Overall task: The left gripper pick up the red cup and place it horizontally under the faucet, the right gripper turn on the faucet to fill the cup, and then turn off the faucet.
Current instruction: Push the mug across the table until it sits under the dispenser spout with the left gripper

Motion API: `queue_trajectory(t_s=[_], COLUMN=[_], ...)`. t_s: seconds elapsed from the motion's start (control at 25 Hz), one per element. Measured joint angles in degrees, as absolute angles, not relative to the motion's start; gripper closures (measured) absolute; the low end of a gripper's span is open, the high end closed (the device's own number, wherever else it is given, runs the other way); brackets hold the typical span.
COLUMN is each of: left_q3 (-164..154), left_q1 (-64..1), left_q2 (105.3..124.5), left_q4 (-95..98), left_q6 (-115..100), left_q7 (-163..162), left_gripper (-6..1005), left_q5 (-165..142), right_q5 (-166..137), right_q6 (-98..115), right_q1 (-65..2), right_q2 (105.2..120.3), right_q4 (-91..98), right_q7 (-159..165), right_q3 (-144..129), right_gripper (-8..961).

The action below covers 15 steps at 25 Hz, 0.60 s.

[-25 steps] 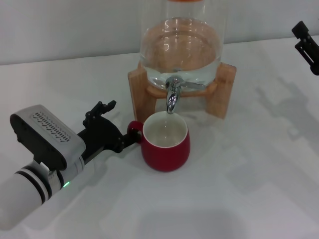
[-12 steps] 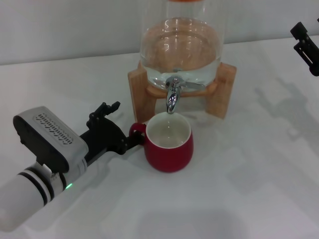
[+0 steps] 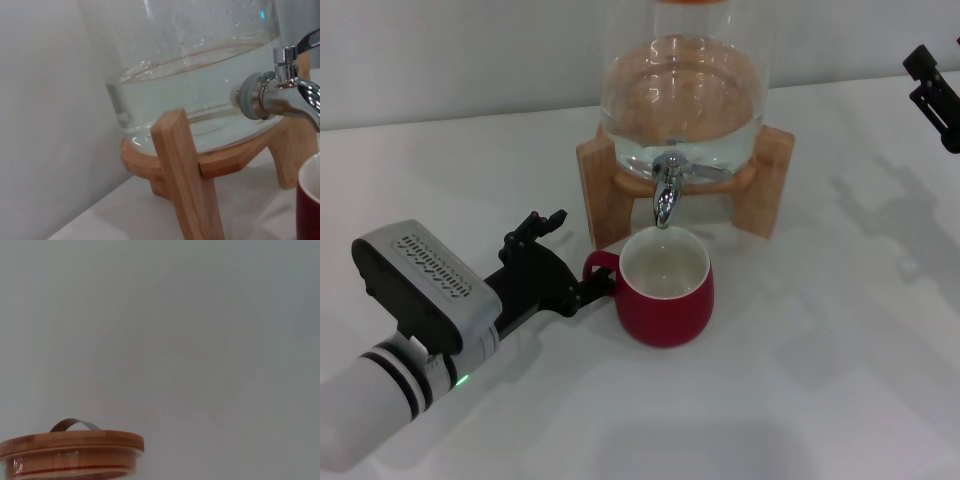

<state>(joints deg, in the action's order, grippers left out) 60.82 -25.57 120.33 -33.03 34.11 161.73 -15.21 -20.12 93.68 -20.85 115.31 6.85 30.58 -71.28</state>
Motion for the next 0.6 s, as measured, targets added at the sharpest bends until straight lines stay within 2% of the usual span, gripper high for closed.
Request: queue_trajectory(t_s=[0.6], left_q3=[60.82], left_q1=[-25.22], left_q2=[120.13], left_q4=[-33.16], left_q6=[34.69], left_q7=[161.80], left_gripper=[124], left_q5=[-15.66], right_q5=[-20.12], right_q6=[93.60], right_q1=[-20.92], right_q2=[115.31], right_q4=[6.86], right_q7=[30.59], right_q3=[-71.28], right_gripper=[175])
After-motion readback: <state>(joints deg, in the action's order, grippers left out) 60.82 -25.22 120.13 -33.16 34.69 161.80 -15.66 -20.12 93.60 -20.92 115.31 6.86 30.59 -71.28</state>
